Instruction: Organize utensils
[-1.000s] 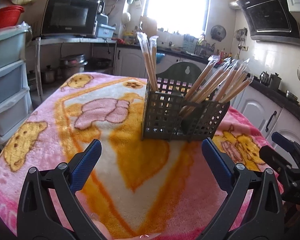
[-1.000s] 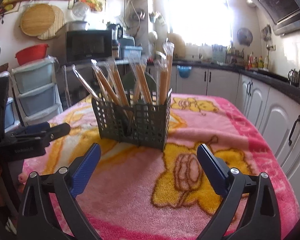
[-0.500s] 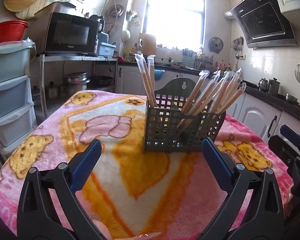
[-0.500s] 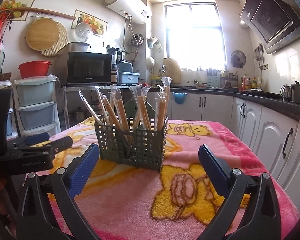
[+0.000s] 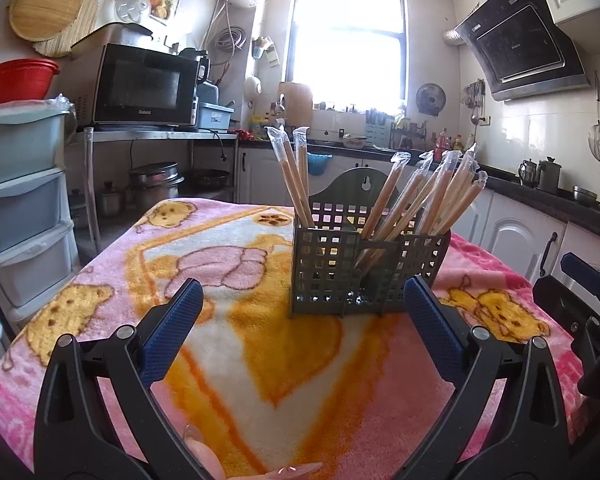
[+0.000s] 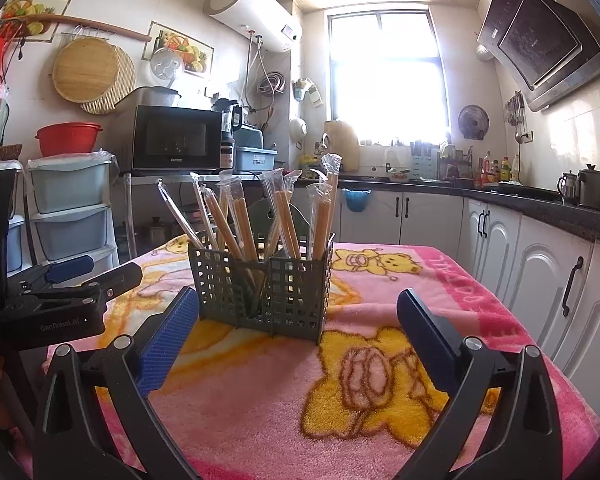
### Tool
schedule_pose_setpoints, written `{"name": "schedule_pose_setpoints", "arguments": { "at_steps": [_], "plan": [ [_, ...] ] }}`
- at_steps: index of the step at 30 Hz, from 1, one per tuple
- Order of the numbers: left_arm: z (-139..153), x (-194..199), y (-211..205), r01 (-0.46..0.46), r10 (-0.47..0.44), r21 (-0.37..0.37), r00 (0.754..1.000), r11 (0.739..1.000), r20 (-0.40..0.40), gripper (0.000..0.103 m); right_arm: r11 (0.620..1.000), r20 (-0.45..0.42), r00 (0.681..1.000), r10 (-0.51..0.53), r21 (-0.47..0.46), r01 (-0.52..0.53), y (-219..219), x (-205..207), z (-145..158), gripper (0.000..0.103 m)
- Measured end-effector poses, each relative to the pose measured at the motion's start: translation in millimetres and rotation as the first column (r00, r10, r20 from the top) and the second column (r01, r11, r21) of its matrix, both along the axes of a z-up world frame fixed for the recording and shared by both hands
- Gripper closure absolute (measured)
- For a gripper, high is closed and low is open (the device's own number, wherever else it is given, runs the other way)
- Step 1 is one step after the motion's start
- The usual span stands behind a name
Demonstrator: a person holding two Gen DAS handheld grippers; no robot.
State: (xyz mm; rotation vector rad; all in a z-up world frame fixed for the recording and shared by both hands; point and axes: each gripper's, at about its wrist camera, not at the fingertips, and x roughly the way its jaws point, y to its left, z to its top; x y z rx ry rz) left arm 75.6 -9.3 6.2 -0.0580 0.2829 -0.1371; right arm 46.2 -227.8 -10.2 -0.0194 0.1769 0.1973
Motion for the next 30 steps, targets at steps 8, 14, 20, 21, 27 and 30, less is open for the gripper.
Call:
{"name": "schedule_pose_setpoints", "arguments": {
  "at_steps": [8, 14, 20, 21, 27, 30],
  "plan": [
    [0.5, -1.4, -0.1, 0.003, -0.003, -0.002, 1.0, 1.0, 0.007, 0.01, 1.0, 0.002, 1.0, -0.003, 0.005, 0.003, -0.6, -1.5, -0.3, 0.006],
    [0.5, -1.6, 0.0, 0.003, -0.003, -0.003, 1.0, 1.0, 0.009, 0.01, 1.0, 0.003, 1.0, -0.003, 0.004, 0.003, -0.7, -1.9, -0.2, 0.006],
    [0.2, -1.6, 0.3, 0.003, -0.003, -0.004, 1.0, 1.0, 0.006, 0.01, 1.0, 0.003, 1.0, -0.004, 0.005, 0.004, -0.8, -1.9, -0.3, 0.006],
    [0.4, -1.6, 0.4, 0.002, -0.002, -0.005, 1.0, 1.0, 0.006, 0.01, 1.0, 0.003, 1.0, -0.004, 0.005, 0.004, -1.2, -2.3, -0.1, 0.006],
    [0.3, -1.4, 0.8, 0.003, -0.003, -0.004, 1.0, 1.0, 0.006, 0.01, 1.0, 0.003, 1.0, -0.004, 0.004, 0.004, -1.3, -2.1, -0.3, 0.006],
    [0.3, -1.4, 0.8, 0.003, -0.002, -0.005, 1.0, 1.0, 0.004, 0.01, 1.0, 0.003, 1.0, -0.003, 0.004, 0.003, -1.3, -2.1, -0.3, 0.006]
  ]
}}
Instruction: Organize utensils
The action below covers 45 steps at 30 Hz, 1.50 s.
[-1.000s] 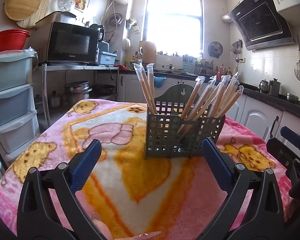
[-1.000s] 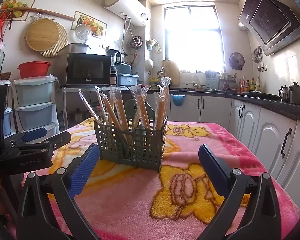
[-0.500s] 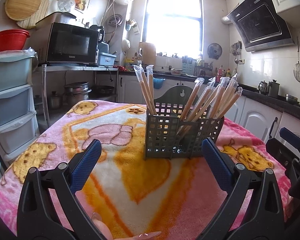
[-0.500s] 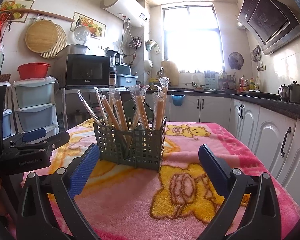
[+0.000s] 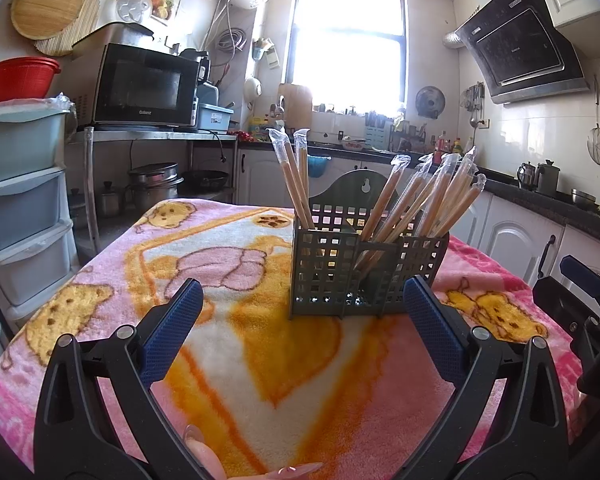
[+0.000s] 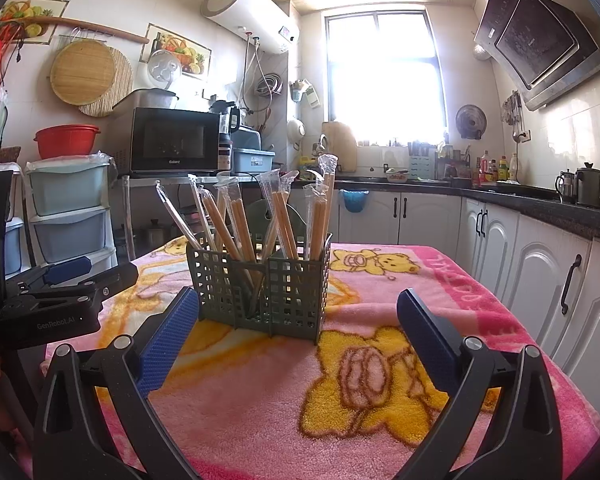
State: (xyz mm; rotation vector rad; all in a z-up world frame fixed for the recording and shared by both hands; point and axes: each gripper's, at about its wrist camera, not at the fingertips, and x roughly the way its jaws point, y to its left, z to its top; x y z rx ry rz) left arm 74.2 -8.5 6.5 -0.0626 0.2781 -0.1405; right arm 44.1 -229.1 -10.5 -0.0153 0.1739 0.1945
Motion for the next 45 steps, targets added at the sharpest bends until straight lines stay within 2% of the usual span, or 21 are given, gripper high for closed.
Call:
{"name": "schedule_pose_setpoints", "arguments": {
  "at_steps": [45],
  "plan": [
    [-1.6, -0.3, 1.3, 0.001, -0.001, -0.003, 1.0, 1.0, -0.01, 0.01, 1.0, -0.007, 1.0, -0.001, 0.001, 0.001, -0.9, 2.0, -0.3, 0.006]
  ]
}}
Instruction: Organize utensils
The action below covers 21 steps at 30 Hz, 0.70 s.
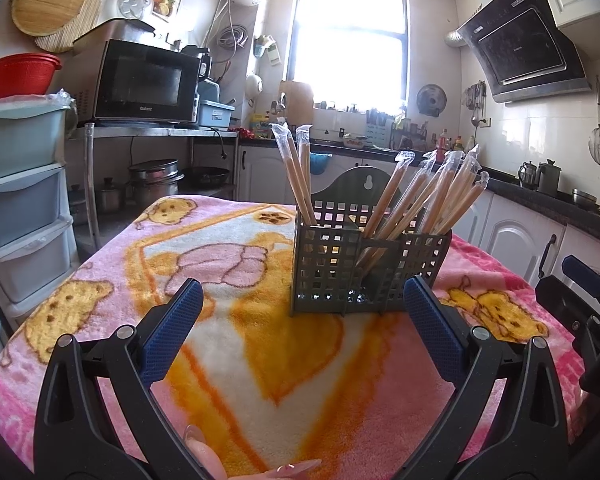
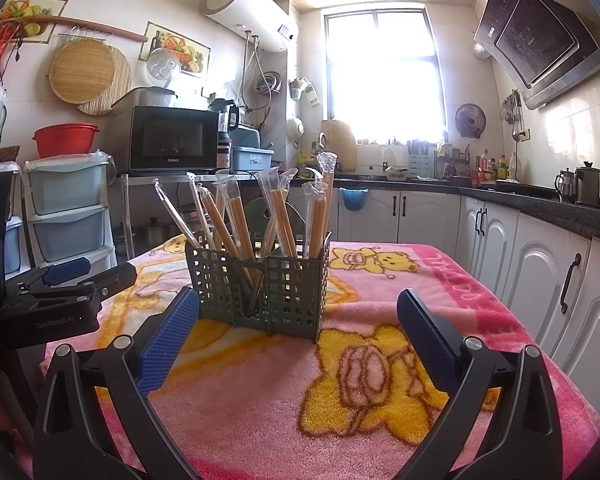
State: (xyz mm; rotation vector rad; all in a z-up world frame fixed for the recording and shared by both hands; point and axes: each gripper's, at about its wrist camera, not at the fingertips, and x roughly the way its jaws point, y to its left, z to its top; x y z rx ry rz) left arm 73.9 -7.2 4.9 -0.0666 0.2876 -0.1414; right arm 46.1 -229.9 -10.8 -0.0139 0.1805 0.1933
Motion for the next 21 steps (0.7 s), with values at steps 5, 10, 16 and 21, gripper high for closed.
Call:
{"name": "schedule_pose_setpoints", "arguments": {
  "at_steps": [5, 10, 16, 21],
  "plan": [
    [-2.6, 2.9, -2.6, -0.014, 0.015, 0.018, 1.0, 1.0, -0.02, 0.01, 1.0, -0.011, 1.0, -0.009, 0.008, 0.009, -2.6, 2.2, 0.0, 0.006],
    [-3.5, 6.0, 1.3, -0.009, 0.009, -0.011, 0.999, 1.0, -0.043, 0.01, 0.999, -0.021, 0.999, -0.039, 0.023, 0.04, -8.4, 4.1, 0.8, 0.006],
    [0.8, 21.5, 14.5, -0.045, 0.044, -0.003, 0.987, 0.999, -0.157, 0.01, 0.992, -0.076, 0.989, -0.126, 0.0, 0.126, -28.8, 21.4, 2.1, 0.006],
    [-6.2, 79.6, 71.4, -0.192, 0.217, 0.104, 0.9, 0.976, -0.377, 0.01, 0.939, -0.32, 0.887, -0.332, -0.201, 0.279, -66.8, 95.5, -11.4, 0.006]
  ]
}}
